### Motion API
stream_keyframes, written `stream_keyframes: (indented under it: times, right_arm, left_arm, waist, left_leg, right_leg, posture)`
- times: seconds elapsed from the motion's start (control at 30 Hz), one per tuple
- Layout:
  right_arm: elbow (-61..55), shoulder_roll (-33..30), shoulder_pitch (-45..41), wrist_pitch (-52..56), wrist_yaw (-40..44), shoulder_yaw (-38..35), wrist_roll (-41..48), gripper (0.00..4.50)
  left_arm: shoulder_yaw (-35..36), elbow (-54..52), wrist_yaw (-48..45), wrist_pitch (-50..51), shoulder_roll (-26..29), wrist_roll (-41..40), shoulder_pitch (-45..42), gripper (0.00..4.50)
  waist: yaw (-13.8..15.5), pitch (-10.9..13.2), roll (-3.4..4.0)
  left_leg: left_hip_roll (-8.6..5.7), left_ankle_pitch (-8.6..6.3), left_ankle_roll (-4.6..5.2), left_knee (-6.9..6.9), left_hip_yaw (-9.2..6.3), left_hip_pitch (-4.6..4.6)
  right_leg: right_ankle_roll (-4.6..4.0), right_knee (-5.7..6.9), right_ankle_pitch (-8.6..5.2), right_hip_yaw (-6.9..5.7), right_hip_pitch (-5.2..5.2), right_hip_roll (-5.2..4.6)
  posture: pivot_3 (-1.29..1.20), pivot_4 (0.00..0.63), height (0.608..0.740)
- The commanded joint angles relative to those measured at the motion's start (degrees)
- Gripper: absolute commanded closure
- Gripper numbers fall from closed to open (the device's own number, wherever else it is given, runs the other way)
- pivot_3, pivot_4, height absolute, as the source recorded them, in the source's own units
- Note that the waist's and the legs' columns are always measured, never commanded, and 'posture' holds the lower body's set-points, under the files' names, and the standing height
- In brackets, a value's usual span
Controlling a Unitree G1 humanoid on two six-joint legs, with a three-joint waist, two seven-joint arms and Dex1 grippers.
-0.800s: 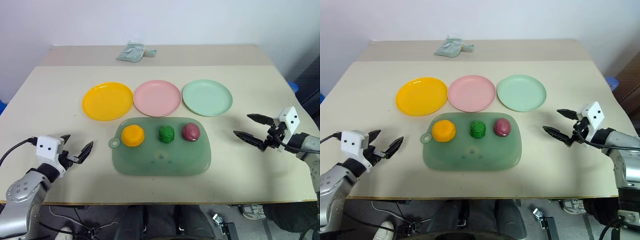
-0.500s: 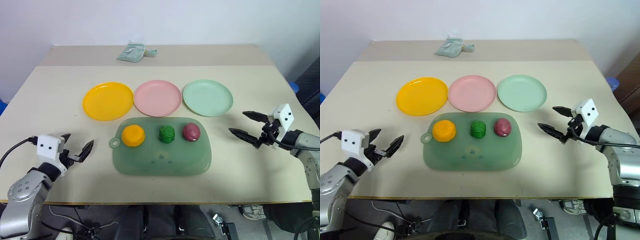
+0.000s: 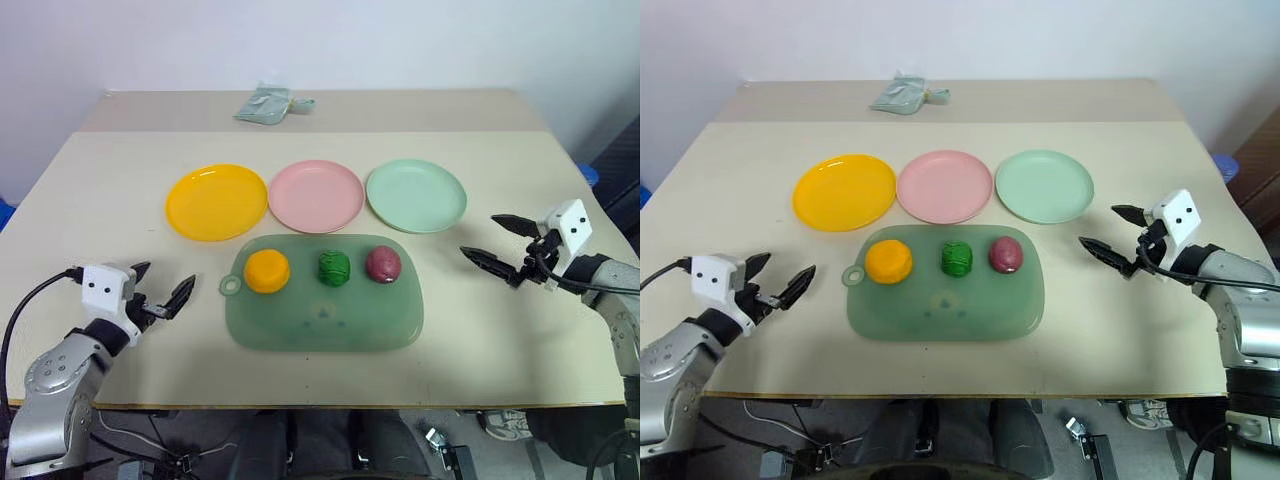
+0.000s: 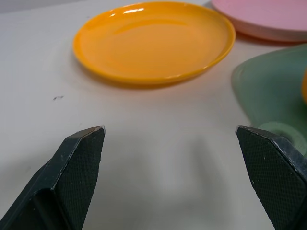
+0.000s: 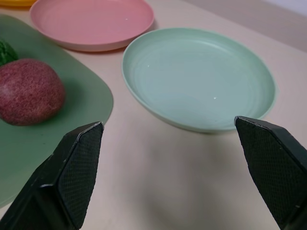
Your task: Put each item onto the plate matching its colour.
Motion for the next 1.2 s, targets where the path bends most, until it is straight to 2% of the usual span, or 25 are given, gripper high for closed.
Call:
stream_keyframes:
  times: [0.03,0.27,0.37,0.5,0.67,0.97,1.07,1.17,1.2]
  right_arm:
    - [-3.0,0.4,1.7,0.2,0.6,-3.4,3.1,0.03]
    - [-4.3,0.0,5.5,-0.2,2.7,-7.1,6.4,0.03]
    - [-7.4,-0.2,7.3,2.0,4.9,-7.6,9.6,0.03]
    - [-12.2,-0.4,10.3,4.3,7.7,-6.3,11.9,0.03]
    - [-17.5,2.4,12.9,4.8,5.9,-4.5,12.4,0.03]
    - [-24.1,4.6,15.5,6.2,1.5,-2.1,11.7,0.03]
    - [-25.4,4.2,15.4,6.8,0.4,-1.6,11.3,0.00]
    - [-25.9,4.1,15.0,7.3,-0.3,-1.4,11.3,0.00]
    - [-25.9,4.0,14.9,7.3,-0.3,-1.4,11.3,0.00]
  left_arm:
    - [-0.1,-0.4,-2.5,-0.1,1.7,-1.8,-1.4,0.00]
    - [-1.0,-2.8,-10.6,4.9,5.9,-9.1,-4.5,0.00]
    - [-4.8,-4.6,-15.9,6.5,8.5,-10.6,-6.0,0.00]
    - [-12.3,-2.6,-19.3,3.5,10.8,-5.2,-10.0,0.00]
    - [-18.6,2.3,-19.6,-0.5,9.2,0.1,-15.2,0.00]
    - [-22.4,10.0,-19.4,-6.0,6.0,4.8,-16.9,0.00]
    - [-22.1,10.8,-18.4,-6.6,4.5,4.7,-17.1,0.82]
    - [-20.9,10.8,-16.2,-6.8,2.9,4.5,-17.3,2.25]
    - [-20.3,10.5,-15.5,-6.6,2.4,4.0,-17.5,2.25]
  waist:
    - [-0.2,0.0,0.00]
    - [-0.2,0.0,0.00]
    - [-0.2,0.0,0.02]
    - [-0.1,0.0,0.02]
    - [-0.3,0.0,0.01]
    - [-0.1,0.0,0.00]
    - [-0.1,0.0,0.00]
    - [0.0,0.0,0.00]
    - [0.0,0.0,0.00]
  left_leg:
    - [0.00,0.00,0.00,0.00,0.00,0.00]
    - [0.01,0.00,0.01,0.00,0.00,0.00]
    - [0.01,0.00,0.01,0.00,0.00,0.01]
    - [0.00,0.00,0.01,0.01,-0.01,0.01]
    - [0.00,0.00,0.01,0.02,-0.01,0.02]
    - [-0.01,0.00,0.02,0.03,-0.01,0.01]
    - [0.00,0.00,0.02,0.04,-0.01,0.01]
    - [-0.01,0.00,0.02,0.05,-0.01,0.00]
    - [-0.01,0.00,0.02,0.06,-0.01,0.00]
  right_leg:
    - [0.00,0.00,0.00,0.00,0.00,0.00]
    - [0.00,0.01,0.00,0.00,0.00,0.02]
    - [0.00,0.02,0.00,0.00,0.00,0.02]
    - [0.00,0.01,0.00,0.00,0.04,0.02]
    - [0.00,0.01,0.00,0.00,0.03,0.06]
    - [0.01,0.03,0.00,0.00,0.02,0.07]
    - [0.02,0.03,0.01,0.00,0.02,0.07]
    - [0.02,0.03,0.01,0.00,0.02,0.06]
    - [0.02,0.03,0.01,0.00,0.03,0.06]
  posture:
    - [0.00,0.150,0.739]
    - [0.00,0.150,0.739]
    - [0.00,0.150,0.739]
    - [0.00,0.150,0.739]
    - [0.00,0.150,0.739]
    - [0.00,0.150,0.739]
    - [0.00,0.150,0.739]
    - [0.00,0.150,0.739]
    - [0.00,0.150,0.739]
